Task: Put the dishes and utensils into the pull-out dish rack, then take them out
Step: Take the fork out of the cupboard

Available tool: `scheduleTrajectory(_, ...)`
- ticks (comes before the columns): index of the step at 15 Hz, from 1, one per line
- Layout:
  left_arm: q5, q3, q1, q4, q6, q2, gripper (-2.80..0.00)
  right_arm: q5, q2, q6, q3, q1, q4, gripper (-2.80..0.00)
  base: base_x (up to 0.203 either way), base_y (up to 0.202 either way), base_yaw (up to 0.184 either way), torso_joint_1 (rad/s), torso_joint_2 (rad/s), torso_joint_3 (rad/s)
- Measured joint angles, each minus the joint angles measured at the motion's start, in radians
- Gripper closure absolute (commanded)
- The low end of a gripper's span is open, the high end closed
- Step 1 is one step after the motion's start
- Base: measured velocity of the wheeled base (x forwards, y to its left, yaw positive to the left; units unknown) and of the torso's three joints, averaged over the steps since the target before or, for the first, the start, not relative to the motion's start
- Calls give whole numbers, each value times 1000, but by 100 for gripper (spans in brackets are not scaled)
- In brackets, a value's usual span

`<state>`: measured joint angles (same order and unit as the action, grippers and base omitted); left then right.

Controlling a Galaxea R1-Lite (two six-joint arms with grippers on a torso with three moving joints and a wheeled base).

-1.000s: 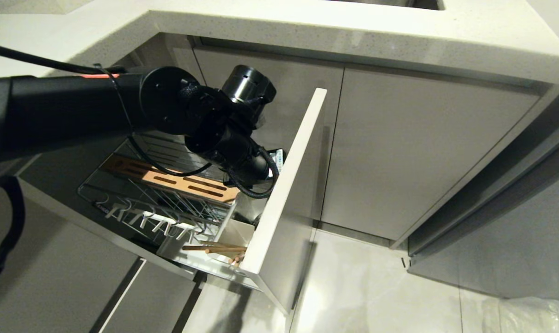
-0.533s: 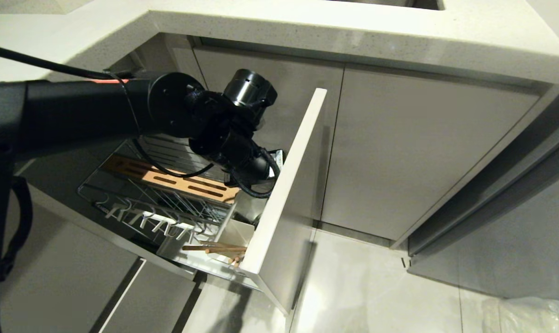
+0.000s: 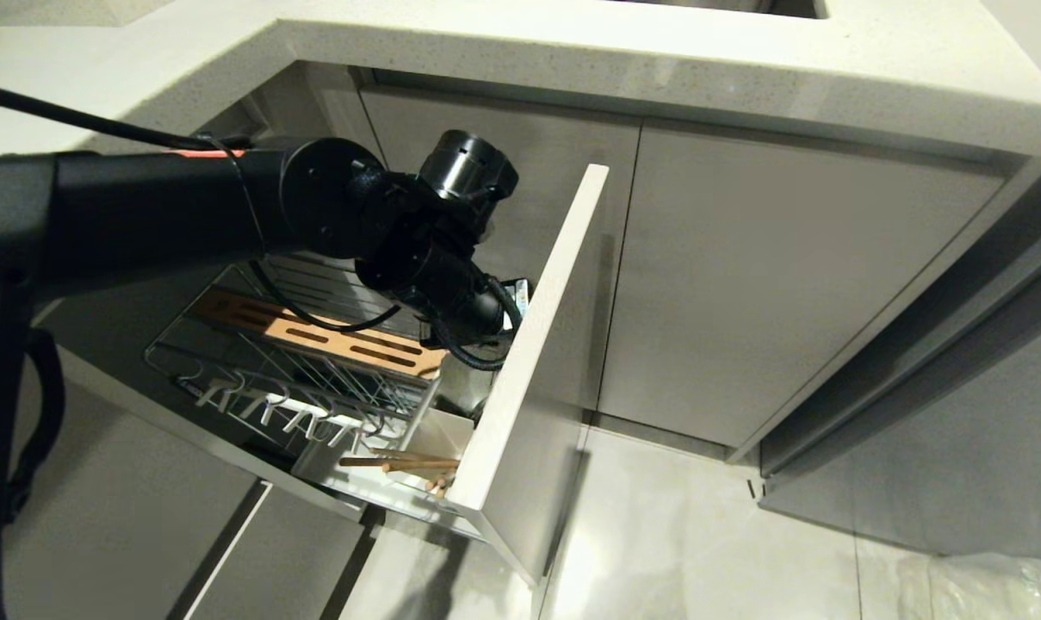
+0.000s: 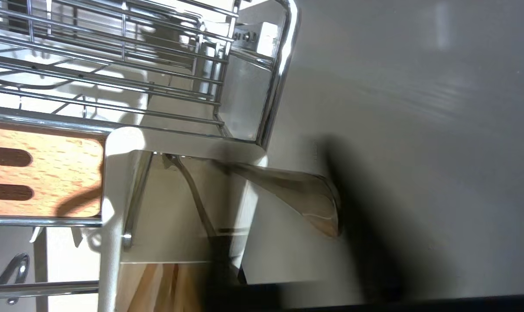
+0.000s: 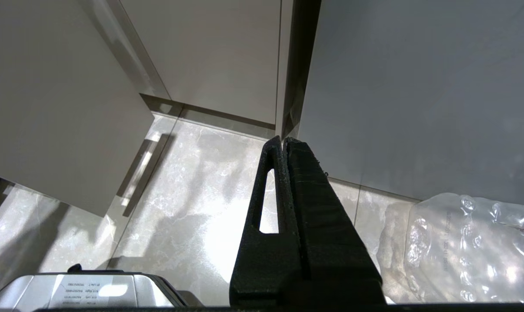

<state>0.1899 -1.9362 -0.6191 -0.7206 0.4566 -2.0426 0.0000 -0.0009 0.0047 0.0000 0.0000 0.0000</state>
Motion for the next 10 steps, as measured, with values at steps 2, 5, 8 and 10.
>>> scheduleTrajectory(2,-1,-1,1,0,2,2,0,0,0,0,0,0,0,0,0,0,0,0,0,0)
scheduleTrajectory(5,-10,0,3,-1,4,3,0,0,0,0,0,0,0,0,0,0,0,0,0,0)
scheduleTrajectory(8,-5,1,-2,-5,4,13,0,0,0,0,0,0,0,0,0,0,0,0,0,0)
scheduleTrajectory(10,4,0,-4,-6,5,31,0,0,0,0,0,0,0,0,0,0,0,0,0,0)
